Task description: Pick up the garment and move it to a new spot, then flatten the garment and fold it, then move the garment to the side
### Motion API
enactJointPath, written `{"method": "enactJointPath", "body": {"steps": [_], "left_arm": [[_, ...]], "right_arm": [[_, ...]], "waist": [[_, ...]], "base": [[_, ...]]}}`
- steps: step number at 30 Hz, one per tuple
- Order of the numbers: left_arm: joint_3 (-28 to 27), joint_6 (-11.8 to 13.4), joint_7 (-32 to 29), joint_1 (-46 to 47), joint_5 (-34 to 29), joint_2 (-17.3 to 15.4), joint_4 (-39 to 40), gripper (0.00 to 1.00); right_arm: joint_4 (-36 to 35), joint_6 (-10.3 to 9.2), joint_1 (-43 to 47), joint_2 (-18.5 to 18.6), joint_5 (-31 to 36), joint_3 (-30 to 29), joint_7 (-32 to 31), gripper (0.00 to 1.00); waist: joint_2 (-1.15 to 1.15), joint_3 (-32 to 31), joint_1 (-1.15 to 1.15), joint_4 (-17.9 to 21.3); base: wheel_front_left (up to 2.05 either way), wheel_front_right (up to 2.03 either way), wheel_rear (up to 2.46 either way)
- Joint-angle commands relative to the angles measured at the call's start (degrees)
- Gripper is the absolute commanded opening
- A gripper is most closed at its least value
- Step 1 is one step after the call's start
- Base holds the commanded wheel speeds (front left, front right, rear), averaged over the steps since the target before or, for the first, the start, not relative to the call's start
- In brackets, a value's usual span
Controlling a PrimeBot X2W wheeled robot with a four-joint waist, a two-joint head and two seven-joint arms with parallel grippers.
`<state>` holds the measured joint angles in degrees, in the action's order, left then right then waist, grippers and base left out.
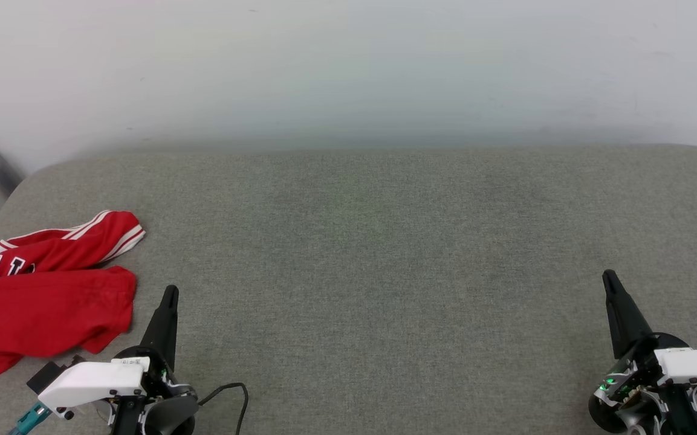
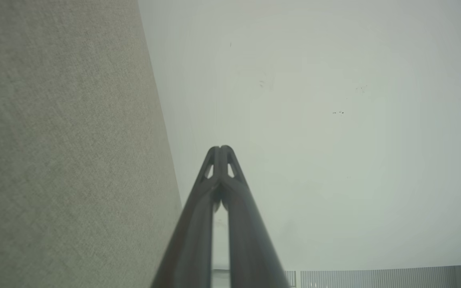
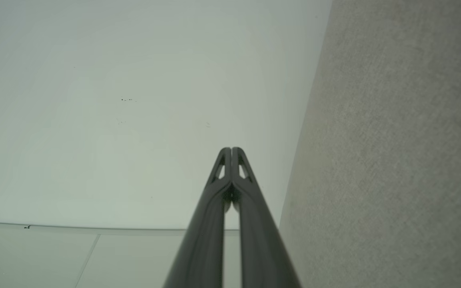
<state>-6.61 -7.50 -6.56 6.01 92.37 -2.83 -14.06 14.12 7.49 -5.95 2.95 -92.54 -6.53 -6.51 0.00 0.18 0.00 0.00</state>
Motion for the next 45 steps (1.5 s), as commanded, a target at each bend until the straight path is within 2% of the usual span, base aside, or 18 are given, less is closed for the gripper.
{"method": "enactJointPath", "body": {"steps": [1,25,26,36,45], "left_arm": [[-0.04,-0.18,-0.08,0.46,0.08,0.05,-0.02,0.00],[-0.04,-0.18,-0.08,0.46,0.08,0.05,-0.02,0.00],[0.02,0.01,0.02,-0.07,0.00,0.01,-0.16,1.00],[3.29,0.02,2.66,0.21,-1.22,0.03,1.13,1.00],[5.40,0.01,5.09,0.19,-8.60,-0.10,3.61,1.00]], "right_arm": [[0.05,0.00,-0.62,-0.17,0.27,0.03,0.02,0.00],[0.05,0.00,-0.63,-0.17,0.27,0.03,0.03,0.00],[0.16,0.00,0.08,0.00,-0.01,0.00,0.01,1.00],[-1.82,0.00,1.27,0.09,1.69,1.47,2.43,1.00],[-3.37,0.01,1.97,1.12,10.53,2.79,5.06,1.00]], "waist": [[0.00,0.00,0.00,0.00],[0.00,0.00,0.00,0.00],[0.00,0.00,0.00,0.00],[0.00,-0.05,0.00,-0.06],[0.00,-0.18,0.00,-0.21]], "base": [[0.00,0.00,0.00],[0.00,0.00,0.00],[0.00,0.00,0.00],[0.00,0.00,0.00],[0.00,0.00,0.00]]}}
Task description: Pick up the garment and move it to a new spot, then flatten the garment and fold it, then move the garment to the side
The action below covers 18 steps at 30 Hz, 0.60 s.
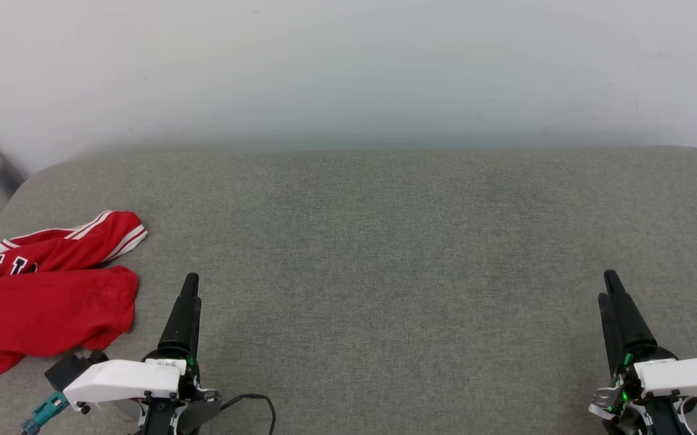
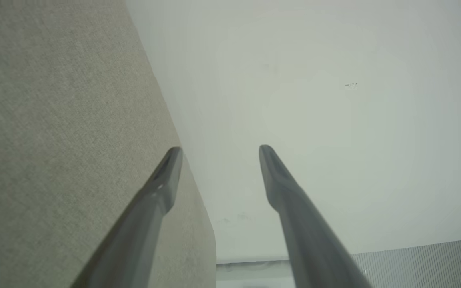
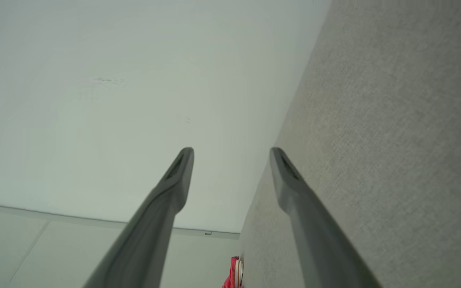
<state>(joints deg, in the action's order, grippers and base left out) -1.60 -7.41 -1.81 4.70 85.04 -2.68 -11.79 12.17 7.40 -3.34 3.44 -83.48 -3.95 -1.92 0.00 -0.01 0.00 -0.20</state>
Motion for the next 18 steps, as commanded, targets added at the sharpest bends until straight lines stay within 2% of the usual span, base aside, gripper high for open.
{"method": "enactJointPath", "body": {"steps": [1,18], "left_arm": [[0.61,-0.08,0.60,1.47,-2.47,-0.25,1.57,1.00],[2.78,0.52,4.47,1.32,-24.06,-0.18,3.24,1.00]], "right_arm": [[-1.61,0.10,-0.59,0.64,2.83,0.24,0.71,1.00],[-6.06,0.11,0.36,0.56,29.94,1.59,3.06,1.00]], "waist": [[0.00,-0.01,0.00,-0.02],[0.00,-0.06,0.00,-0.29]], "base": [[0.00,0.00,0.00],[0.00,0.00,0.00]]}}
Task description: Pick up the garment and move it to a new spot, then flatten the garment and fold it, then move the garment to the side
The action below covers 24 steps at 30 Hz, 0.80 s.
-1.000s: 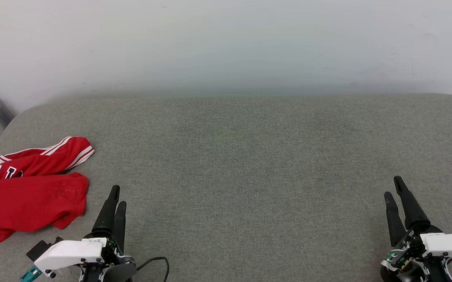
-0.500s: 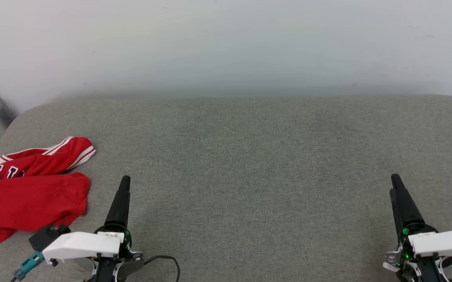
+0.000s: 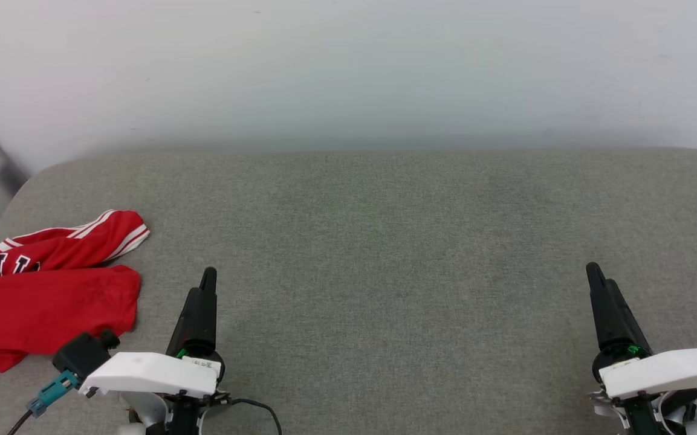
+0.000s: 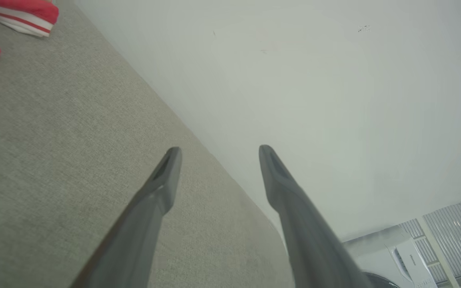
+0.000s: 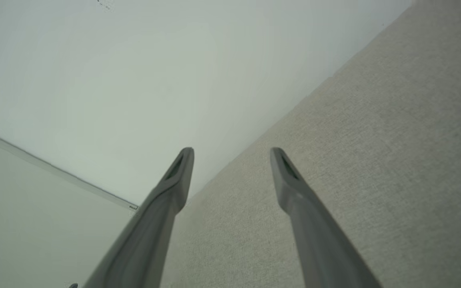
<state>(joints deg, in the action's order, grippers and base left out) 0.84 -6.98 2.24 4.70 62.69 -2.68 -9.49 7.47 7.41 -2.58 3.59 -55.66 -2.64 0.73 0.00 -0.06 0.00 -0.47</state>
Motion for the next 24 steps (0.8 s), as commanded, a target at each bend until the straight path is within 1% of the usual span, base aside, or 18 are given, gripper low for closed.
{"method": "enactJointPath", "body": {"steps": [1,12,24], "left_arm": [[0.48,0.31,0.64,1.37,-2.91,-0.18,0.88,1.00],[2.75,1.47,2.78,1.80,-16.17,-0.35,0.10,1.00],[4.62,2.67,4.85,2.85,-27.18,-1.16,-1.32,1.00]], "right_arm": [[-1.63,0.10,-0.30,0.42,3.44,0.41,0.51,1.00],[-3.55,0.10,0.64,0.67,15.92,1.13,0.43,1.00],[-4.30,0.11,1.39,0.17,26.18,0.67,0.62,1.00]], "waist": [[0.00,-0.01,0.00,-0.06],[0.00,-0.10,0.00,-0.33],[0.00,-0.11,0.00,-0.60]], "base": [[0.00,0.00,0.00],[0.00,0.00,0.00],[0.00,0.00,0.00]]}}
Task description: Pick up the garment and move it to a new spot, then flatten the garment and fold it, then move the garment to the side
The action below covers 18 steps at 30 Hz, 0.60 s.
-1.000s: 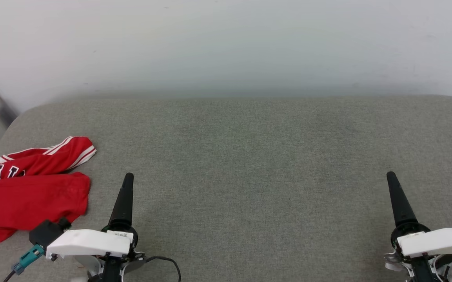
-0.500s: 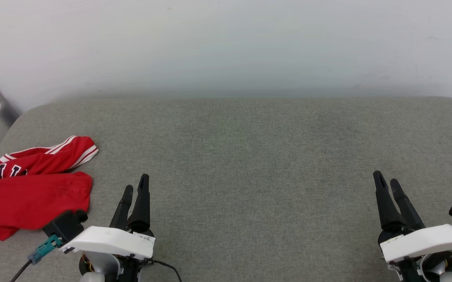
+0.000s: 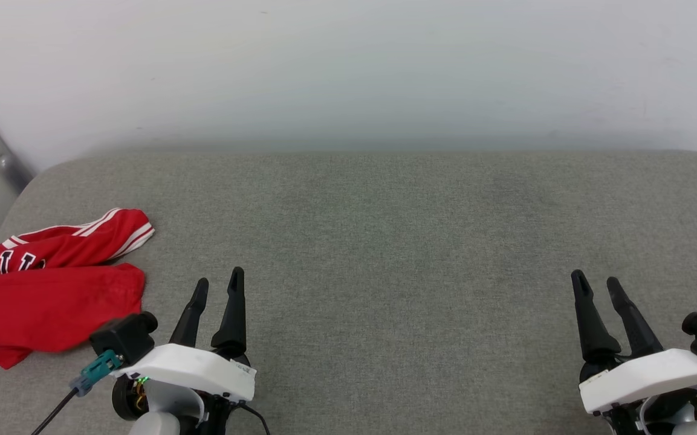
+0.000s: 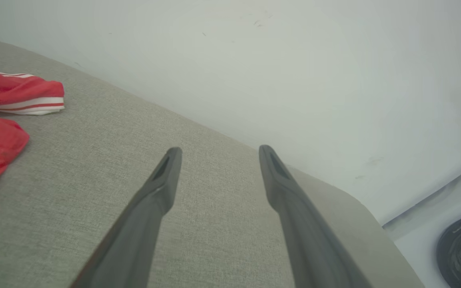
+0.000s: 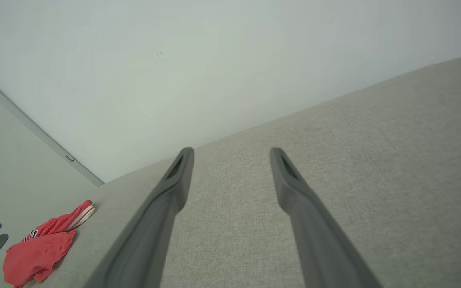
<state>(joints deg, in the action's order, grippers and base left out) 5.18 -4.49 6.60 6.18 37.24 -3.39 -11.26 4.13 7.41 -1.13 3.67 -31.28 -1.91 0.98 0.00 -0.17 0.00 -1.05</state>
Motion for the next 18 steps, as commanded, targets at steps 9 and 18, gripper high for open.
{"method": "enactJointPath", "body": {"steps": [9,18], "left_arm": [[1.26,0.78,1.93,1.84,-7.69,-0.84,0.02,1.00],[2.30,1.35,3.27,2.25,-13.03,-1.08,-0.59,1.00]], "right_arm": [[-1.56,0.11,0.25,-0.25,8.33,-0.60,0.53,1.00],[-2.25,0.12,0.93,-0.58,13.80,-1.02,0.95,1.00]], "waist": [[0.00,0.01,0.00,-0.30],[0.00,0.04,0.00,-0.34]], "base": [[0.00,0.00,0.00],[0.00,0.00,0.00]]}}
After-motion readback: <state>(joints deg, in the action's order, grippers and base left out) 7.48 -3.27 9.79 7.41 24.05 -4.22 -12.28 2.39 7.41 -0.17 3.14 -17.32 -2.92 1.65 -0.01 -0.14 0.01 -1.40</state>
